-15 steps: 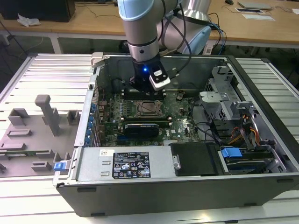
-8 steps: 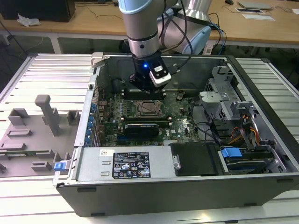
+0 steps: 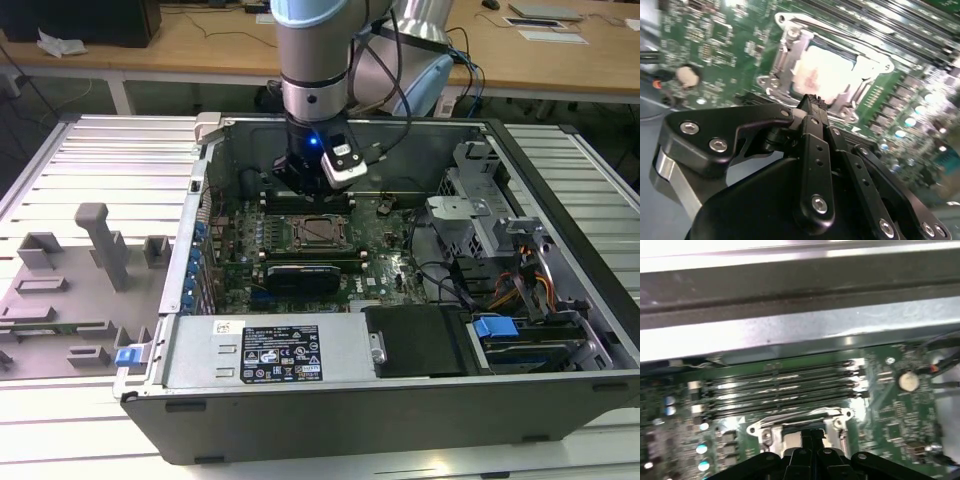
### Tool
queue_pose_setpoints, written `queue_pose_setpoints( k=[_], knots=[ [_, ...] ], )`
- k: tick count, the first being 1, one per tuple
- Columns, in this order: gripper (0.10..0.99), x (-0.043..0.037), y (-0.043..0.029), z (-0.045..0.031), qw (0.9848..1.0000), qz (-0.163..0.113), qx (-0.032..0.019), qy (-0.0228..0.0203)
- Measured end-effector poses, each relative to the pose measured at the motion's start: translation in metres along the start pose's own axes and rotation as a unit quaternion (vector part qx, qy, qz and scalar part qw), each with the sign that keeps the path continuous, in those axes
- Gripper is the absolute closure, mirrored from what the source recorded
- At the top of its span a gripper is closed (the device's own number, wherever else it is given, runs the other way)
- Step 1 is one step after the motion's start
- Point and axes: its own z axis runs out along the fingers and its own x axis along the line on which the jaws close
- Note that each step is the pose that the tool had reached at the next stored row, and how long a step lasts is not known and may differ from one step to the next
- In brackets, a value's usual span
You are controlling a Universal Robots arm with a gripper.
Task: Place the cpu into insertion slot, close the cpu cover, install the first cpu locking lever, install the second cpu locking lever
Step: 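Install the first cpu locking lever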
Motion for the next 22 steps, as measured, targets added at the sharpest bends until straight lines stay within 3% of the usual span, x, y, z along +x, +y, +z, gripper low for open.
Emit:
queue_pose_setpoints(
  k=[2, 4, 8, 12, 17, 22],
  knots=[
    [0.98, -0.0022, 0.0002, 0.0003, 0.9999, 0.001, 0.0034, 0.0157],
    [0.98, -0.0036, -0.0008, 0.0004, 0.9997, 0.001, 0.0066, 0.025],
    [0.98, -0.0044, -0.0059, 0.0002, 0.9996, 0.001, 0.0124, 0.0244],
    [0.98, -0.0065, -0.0124, 0.0005, 0.9996, 0.001, 0.0125, 0.0243],
    [0.98, -0.012, -0.0131, 0.0016, 0.9996, -0.008, 0.0135, 0.0246],
    [0.98, -0.0122, -0.0131, 0.0009, 0.9988, -0.033, 0.0274, 0.0239]
  ],
)
